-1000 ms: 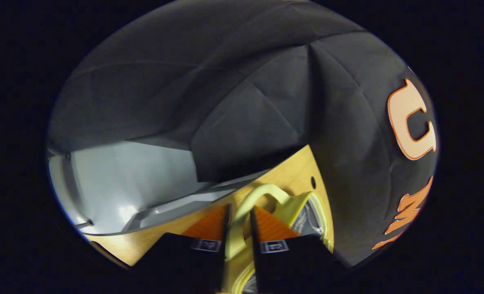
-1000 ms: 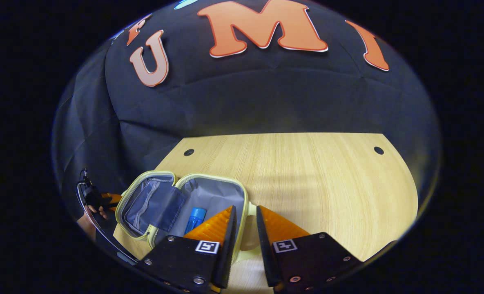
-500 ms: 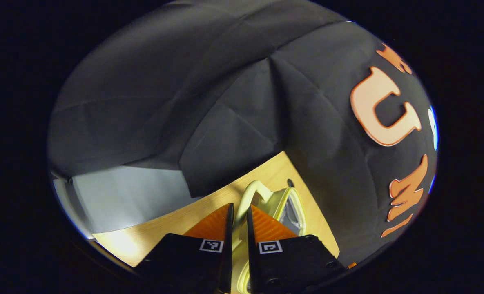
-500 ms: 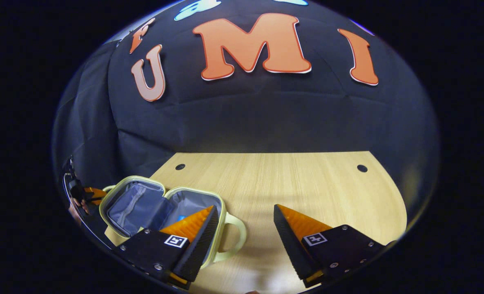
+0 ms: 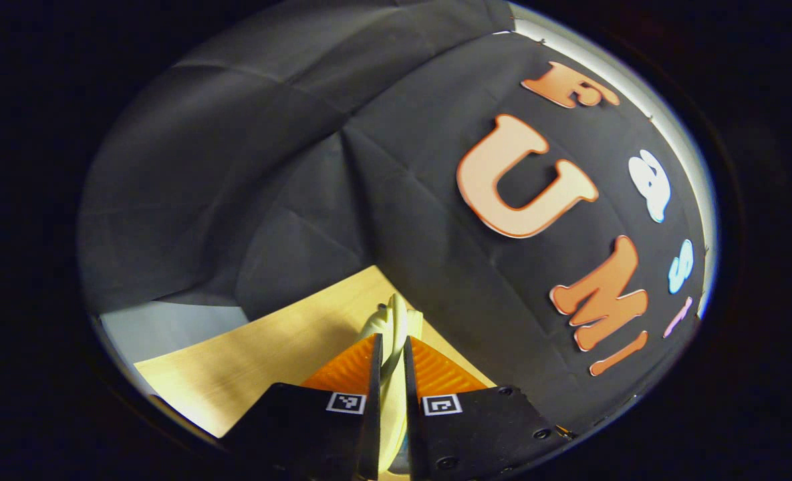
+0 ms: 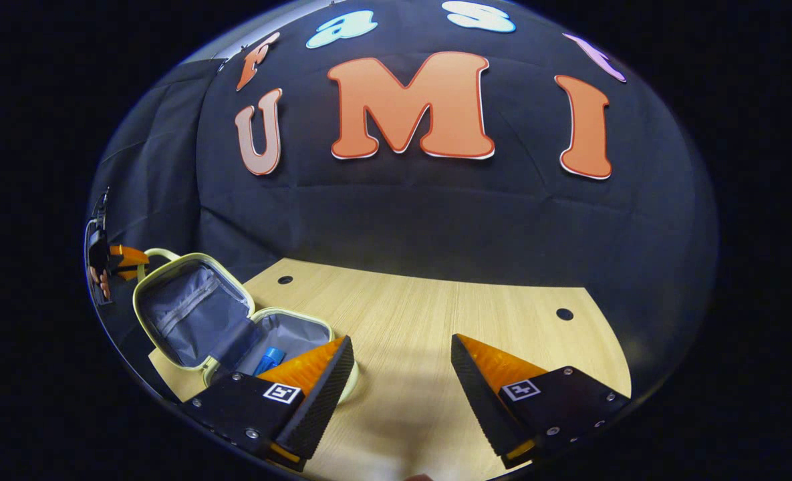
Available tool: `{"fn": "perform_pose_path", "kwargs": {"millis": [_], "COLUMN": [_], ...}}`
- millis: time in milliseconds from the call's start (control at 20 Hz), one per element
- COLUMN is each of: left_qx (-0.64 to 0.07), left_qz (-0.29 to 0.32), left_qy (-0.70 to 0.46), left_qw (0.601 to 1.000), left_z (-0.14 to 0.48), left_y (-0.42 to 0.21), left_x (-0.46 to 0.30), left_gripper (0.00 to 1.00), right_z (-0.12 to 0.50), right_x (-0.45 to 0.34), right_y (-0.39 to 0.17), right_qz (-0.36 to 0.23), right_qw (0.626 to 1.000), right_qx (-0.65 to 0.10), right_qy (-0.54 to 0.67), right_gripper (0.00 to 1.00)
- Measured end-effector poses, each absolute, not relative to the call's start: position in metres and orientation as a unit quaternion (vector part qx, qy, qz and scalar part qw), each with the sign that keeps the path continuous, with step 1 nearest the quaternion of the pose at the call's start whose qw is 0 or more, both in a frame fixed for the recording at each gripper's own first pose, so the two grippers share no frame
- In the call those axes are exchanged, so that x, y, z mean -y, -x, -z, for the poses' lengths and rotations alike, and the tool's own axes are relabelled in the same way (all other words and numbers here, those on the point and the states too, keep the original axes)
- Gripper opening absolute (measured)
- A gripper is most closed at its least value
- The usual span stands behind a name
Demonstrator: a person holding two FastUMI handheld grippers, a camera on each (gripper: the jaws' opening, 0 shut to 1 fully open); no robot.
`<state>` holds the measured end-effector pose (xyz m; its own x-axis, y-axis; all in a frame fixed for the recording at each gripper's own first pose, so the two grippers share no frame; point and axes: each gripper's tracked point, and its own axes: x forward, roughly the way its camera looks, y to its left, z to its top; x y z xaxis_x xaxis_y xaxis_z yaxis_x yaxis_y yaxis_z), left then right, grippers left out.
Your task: First open the suitcase, pack the skin care products into it, and then close the suitcase.
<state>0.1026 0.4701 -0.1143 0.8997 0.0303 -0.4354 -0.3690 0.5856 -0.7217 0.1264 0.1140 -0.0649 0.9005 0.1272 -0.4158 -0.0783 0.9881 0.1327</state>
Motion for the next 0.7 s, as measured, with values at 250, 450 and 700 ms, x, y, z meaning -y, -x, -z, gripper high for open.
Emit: {"fn": "perform_pose_path", "kwargs": {"millis": [250,450,700], "left_qx": [-0.181,-0.180,-0.187], "left_qz": [-0.056,-0.014,0.042], "left_qy": [0.425,0.415,0.407], "left_qw": [0.885,0.892,0.893], "left_z": [0.064,0.041,0.030], "left_y": [-0.118,-0.128,-0.140], "left_x": [-0.402,-0.340,-0.254], "left_gripper": [0.17,0.17,0.17], "right_z": [0.066,0.067,0.079], "right_x": [-0.083,-0.062,-0.045], "right_y": [-0.120,-0.114,-0.102], "right_qz": [-0.053,-0.055,-0.062], "right_qw": [0.976,0.978,0.976], "right_qx": [-0.205,-0.196,-0.200], "right_qy": [-0.045,-0.049,-0.062], "right_gripper": [0.94,0.94,0.94]}}
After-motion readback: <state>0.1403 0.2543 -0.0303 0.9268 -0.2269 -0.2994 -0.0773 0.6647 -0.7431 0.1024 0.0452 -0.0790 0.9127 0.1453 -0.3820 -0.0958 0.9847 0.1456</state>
